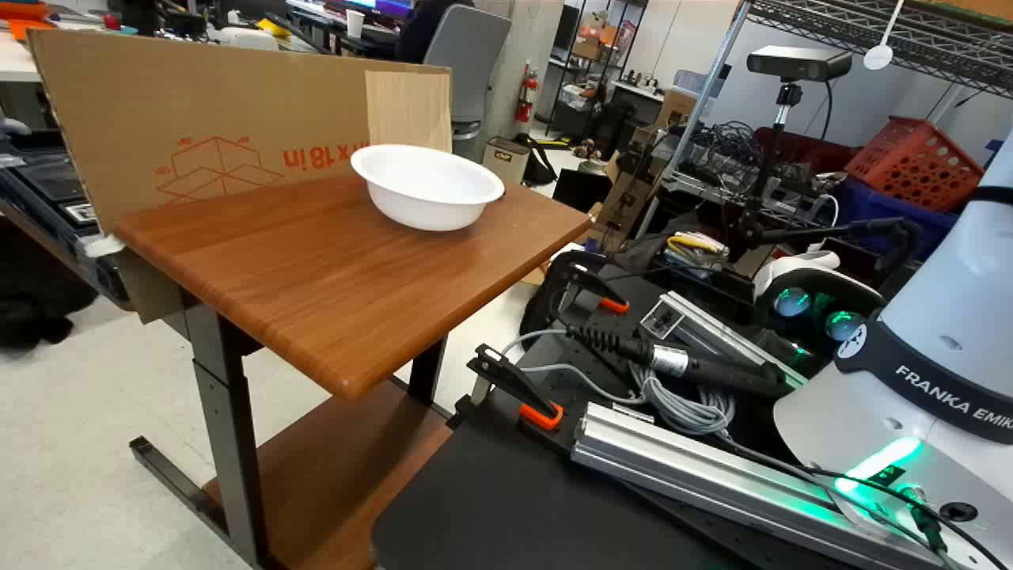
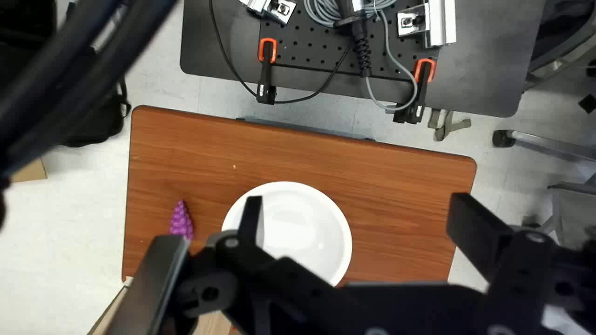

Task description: Put the plastic grapes in the white bowl

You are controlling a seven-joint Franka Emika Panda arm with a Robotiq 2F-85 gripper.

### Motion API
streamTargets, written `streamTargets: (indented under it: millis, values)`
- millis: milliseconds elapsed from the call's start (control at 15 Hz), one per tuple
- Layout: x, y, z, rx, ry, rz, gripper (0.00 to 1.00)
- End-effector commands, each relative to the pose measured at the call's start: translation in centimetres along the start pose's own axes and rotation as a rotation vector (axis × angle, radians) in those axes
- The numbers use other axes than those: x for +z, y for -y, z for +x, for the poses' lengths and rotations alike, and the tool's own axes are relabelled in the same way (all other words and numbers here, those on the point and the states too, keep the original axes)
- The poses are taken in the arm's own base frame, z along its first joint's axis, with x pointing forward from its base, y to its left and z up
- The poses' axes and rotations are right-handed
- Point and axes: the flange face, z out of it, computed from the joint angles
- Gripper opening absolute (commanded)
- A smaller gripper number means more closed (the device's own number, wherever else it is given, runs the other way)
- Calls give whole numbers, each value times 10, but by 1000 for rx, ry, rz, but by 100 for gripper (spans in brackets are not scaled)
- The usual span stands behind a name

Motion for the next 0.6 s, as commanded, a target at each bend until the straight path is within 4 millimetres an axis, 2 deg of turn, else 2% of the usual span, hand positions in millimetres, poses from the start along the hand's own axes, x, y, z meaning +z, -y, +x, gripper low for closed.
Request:
streamTargets:
  millis: [0,467,533]
  values:
    - [-1,0,0,0,0,0,100]
    - [-1,0,0,0,0,0,100]
    - [0,-1,3,-66,3,-5,100]
